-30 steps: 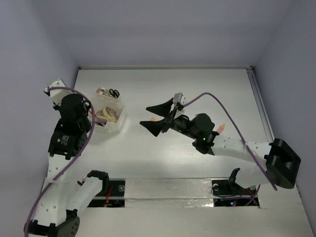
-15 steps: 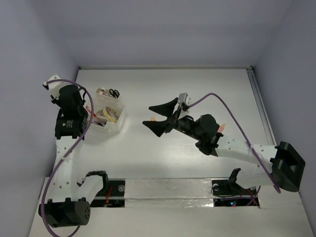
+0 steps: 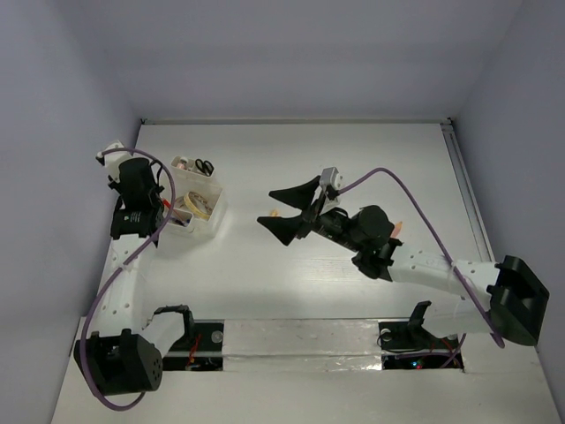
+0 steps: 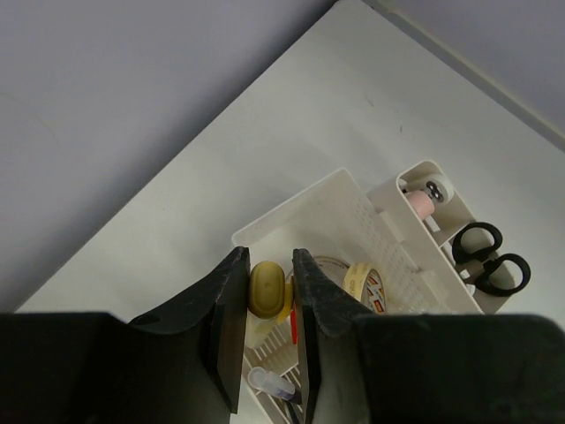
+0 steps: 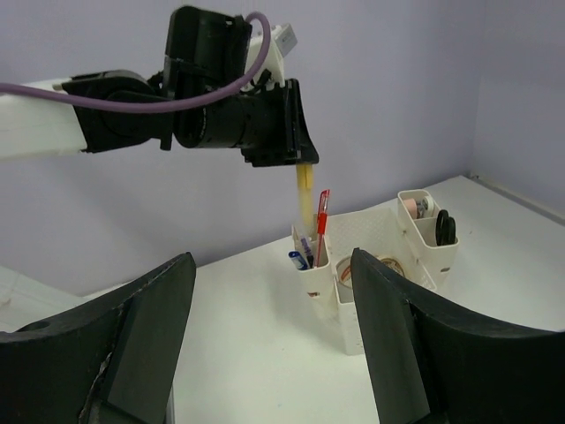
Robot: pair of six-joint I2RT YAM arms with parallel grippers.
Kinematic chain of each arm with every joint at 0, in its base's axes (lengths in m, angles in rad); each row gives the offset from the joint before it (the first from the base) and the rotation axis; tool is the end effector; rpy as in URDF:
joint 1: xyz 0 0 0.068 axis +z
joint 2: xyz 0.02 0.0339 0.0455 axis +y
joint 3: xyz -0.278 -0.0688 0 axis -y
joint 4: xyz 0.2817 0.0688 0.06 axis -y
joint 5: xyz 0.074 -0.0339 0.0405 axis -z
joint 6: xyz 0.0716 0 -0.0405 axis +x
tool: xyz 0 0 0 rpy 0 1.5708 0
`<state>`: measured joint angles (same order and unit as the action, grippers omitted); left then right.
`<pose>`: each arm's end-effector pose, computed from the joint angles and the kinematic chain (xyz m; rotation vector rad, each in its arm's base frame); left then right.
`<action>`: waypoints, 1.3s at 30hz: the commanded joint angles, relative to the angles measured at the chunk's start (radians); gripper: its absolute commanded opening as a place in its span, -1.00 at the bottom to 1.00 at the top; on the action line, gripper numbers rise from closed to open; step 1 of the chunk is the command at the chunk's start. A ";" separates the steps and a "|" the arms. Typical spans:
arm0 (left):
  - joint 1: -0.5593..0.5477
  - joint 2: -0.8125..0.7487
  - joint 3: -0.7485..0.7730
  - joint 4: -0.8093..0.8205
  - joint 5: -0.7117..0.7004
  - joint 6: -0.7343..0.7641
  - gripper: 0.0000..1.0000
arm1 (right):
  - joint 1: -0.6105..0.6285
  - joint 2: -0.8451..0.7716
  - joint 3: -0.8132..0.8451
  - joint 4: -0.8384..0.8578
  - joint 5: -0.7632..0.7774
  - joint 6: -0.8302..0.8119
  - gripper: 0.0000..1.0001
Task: Sort the stationery into containers
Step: Place the pen in the storage box, then pick up the pen from the center of the board.
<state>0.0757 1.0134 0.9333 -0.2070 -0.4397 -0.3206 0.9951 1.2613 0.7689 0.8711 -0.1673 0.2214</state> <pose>0.2885 0.0524 0.3474 -0.6532 1.7163 0.2364 0.1785 0.2970 0.3515 -0.6250 1.1177 1.1580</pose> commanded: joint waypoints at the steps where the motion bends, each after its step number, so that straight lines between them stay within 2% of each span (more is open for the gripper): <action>1: 0.015 -0.007 -0.027 0.073 0.015 -0.017 -1.00 | -0.004 -0.046 -0.005 0.022 0.031 -0.030 0.54; 4: 0.015 -0.009 -0.054 0.078 0.010 -0.029 -1.00 | -0.004 -0.054 -0.002 0.000 0.046 -0.045 0.55; 7: 0.015 -0.009 -0.054 0.074 0.016 -0.032 -0.74 | -0.004 -0.063 0.001 -0.012 0.061 -0.053 0.56; 11: 0.015 -0.021 -0.060 0.077 0.025 -0.028 0.18 | -0.004 -0.076 0.001 -0.033 0.074 -0.063 0.61; 14: 0.015 -0.029 -0.054 0.083 0.035 -0.031 0.55 | -0.004 -0.079 0.012 -0.073 0.110 -0.066 0.61; 16: 0.015 -0.039 -0.042 0.086 0.035 -0.028 0.67 | -0.013 -0.080 0.026 -0.104 0.146 -0.067 0.61; 20: 0.015 -0.087 -0.007 0.096 0.082 -0.023 0.72 | -0.013 -0.085 0.059 -0.196 0.228 -0.073 0.60; 23: 0.015 -0.136 0.027 0.103 0.186 -0.047 0.72 | -0.024 -0.091 0.075 -0.266 0.340 -0.074 0.54; 24: 0.015 -0.163 0.035 0.106 0.259 -0.066 0.72 | -0.035 -0.097 0.079 -0.289 0.379 -0.076 0.48; 25: 0.015 -0.180 0.032 0.121 0.300 -0.075 0.72 | -0.053 -0.102 0.084 -0.316 0.466 -0.076 0.29; 26: 0.015 -0.197 0.024 0.132 0.344 -0.086 0.72 | -0.071 -0.108 0.084 -0.346 0.512 -0.070 0.19; 27: 0.015 -0.240 -0.008 0.152 0.428 -0.095 0.72 | -0.119 -0.121 0.083 -0.418 0.549 -0.036 0.11; 28: 0.003 -0.263 -0.027 0.185 0.487 -0.110 0.73 | -0.153 -0.129 0.081 -0.467 0.595 -0.004 -0.10; 29: 0.003 -0.283 -0.045 0.198 0.533 -0.116 0.73 | -0.189 -0.134 0.079 -0.577 0.604 0.030 -0.23; 32: -0.017 -0.364 -0.117 0.245 0.694 -0.132 0.78 | -0.324 -0.146 0.057 -0.763 0.630 0.183 -0.47; 34: -0.027 -0.429 -0.172 0.264 0.803 -0.133 0.89 | -0.387 -0.149 0.041 -0.843 0.676 0.223 -0.57; 36: -0.059 -0.487 -0.223 0.271 0.884 -0.144 0.96 | -0.412 -0.148 0.008 -0.918 0.695 0.249 -0.48; 37: -0.085 -0.501 -0.235 0.273 0.895 -0.143 0.97 | -0.423 -0.145 0.001 -0.954 0.734 0.263 -0.16; 39: -0.175 -0.527 -0.275 0.281 0.917 -0.137 0.98 | -0.457 -0.125 -0.010 -1.050 0.772 0.303 0.17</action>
<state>-0.0181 0.5106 0.6998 0.0086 0.3275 -0.4488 0.5652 1.1328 0.7811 0.0231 0.4992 0.4294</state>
